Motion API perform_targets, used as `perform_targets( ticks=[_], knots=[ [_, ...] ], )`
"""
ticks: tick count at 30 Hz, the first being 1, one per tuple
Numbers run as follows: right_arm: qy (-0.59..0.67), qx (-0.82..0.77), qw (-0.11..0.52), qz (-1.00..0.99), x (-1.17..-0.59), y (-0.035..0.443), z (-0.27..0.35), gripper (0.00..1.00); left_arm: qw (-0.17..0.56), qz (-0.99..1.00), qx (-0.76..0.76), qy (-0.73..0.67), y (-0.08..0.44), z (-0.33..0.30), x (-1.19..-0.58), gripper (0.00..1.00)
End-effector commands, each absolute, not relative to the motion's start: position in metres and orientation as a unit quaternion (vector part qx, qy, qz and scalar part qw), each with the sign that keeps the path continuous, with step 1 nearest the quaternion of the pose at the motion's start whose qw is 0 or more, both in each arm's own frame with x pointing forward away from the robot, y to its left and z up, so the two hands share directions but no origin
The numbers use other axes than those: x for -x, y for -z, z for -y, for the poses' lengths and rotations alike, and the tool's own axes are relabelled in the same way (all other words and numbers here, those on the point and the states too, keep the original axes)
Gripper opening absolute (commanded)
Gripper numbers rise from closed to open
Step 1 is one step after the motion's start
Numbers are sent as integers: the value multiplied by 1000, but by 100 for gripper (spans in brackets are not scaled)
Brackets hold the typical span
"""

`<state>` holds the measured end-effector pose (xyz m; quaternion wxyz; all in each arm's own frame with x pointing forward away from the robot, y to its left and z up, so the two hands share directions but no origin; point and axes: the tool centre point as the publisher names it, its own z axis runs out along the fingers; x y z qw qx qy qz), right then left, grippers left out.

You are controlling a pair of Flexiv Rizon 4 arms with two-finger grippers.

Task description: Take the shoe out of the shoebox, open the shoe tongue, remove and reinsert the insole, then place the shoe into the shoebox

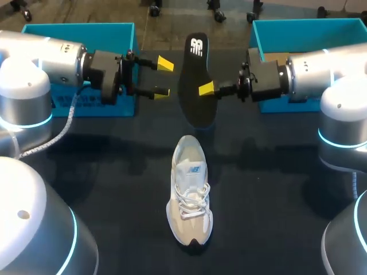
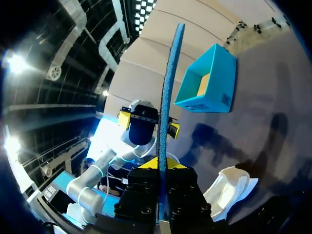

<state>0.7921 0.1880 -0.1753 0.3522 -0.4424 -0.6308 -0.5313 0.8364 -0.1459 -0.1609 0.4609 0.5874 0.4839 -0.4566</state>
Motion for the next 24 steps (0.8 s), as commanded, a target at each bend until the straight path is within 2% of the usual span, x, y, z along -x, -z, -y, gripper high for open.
perform_targets(
  ticks=[1, 6, 11, 12, 24],
  knots=[
    [532, 443, 351, 631, -792, 176, -190, 0, 461, -484, -588, 456, 161, 146, -836, 100],
    [508, 446, 354, 646, -797, 175, -194, 0, 450, -519, -588, 428, 161, 141, -834, 100],
    [521, 425, 352, 651, -797, 179, -186, 0, 361, -670, -553, 340, 159, 115, -836, 100],
    [526, 423, 349, 650, -796, 179, -186, 0, 393, -672, -561, 281, 158, 105, -834, 100],
    [526, 425, 350, 649, -795, 180, -186, 0, 393, -672, -561, 281, 158, 105, -834, 100]
  ],
)
